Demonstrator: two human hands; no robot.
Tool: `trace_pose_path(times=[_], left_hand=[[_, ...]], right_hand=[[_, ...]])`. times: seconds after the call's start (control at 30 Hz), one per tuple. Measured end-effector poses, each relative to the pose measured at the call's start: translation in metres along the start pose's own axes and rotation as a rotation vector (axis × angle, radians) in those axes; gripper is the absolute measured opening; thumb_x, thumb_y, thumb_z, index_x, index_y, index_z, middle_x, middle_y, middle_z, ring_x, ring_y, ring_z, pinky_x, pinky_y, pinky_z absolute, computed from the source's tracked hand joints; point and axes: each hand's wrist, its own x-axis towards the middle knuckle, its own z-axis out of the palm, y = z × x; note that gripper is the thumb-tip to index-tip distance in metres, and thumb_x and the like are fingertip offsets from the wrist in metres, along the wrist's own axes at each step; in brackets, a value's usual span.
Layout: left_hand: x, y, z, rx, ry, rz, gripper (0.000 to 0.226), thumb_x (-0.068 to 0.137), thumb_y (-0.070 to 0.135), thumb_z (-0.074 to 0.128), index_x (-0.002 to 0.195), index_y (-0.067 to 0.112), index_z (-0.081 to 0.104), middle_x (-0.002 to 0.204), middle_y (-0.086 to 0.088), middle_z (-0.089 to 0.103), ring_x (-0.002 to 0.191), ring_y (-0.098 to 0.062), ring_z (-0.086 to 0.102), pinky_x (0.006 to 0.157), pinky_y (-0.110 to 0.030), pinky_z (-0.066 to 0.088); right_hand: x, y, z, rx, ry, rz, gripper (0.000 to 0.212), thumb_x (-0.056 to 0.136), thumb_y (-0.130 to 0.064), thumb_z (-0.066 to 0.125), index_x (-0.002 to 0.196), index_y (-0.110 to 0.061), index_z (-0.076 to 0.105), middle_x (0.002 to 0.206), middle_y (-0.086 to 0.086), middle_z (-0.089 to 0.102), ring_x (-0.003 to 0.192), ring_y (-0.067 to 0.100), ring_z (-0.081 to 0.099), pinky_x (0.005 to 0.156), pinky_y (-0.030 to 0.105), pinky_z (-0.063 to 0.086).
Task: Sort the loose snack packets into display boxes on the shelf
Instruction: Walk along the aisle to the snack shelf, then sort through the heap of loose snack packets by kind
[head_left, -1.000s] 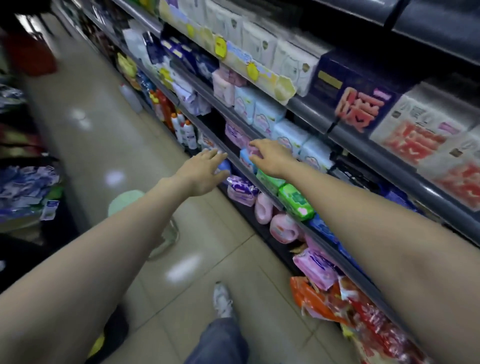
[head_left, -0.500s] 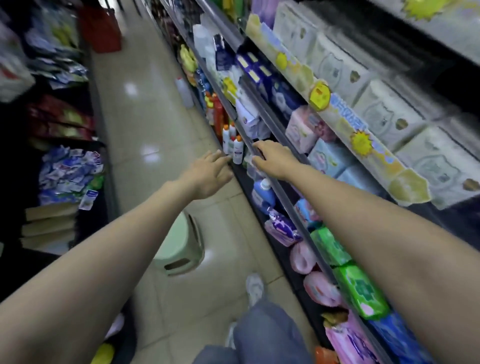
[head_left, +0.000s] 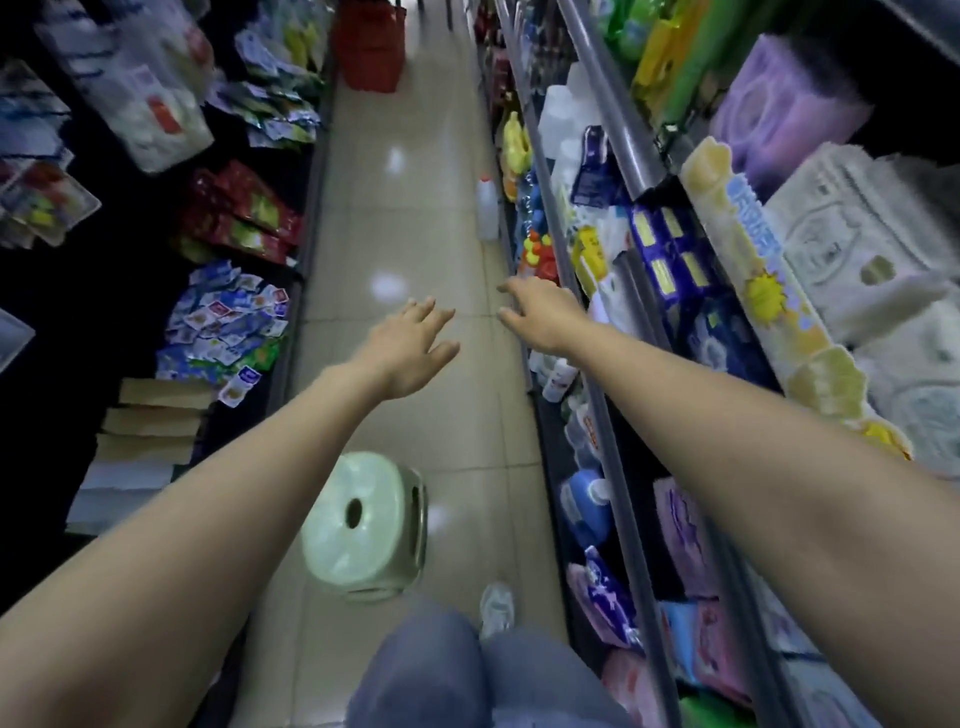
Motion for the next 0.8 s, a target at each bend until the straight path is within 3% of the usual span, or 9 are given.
trace_pose_path(times=[0.8], left_hand=[[0.277, -0.174, -0.143, -0.133, 0.04, -0.291, 0.058, 0.104, 0.041, 0.036, 0.156, 0.022, 0.017, 0.164, -0.004, 0.005, 0.151, -0.02, 0.0, 0.119, -0.034, 0.006]], right_hand=[[0.415, -0.047, -0.053, -0.056, -0.168, -0.259, 0.049, 0.1, -0.035, 0.043, 0.146, -0.018, 0.038, 0.148, 0.008, 0.044, 0.135, 0.029, 0.041, 0.107, 0.042, 0.031]])
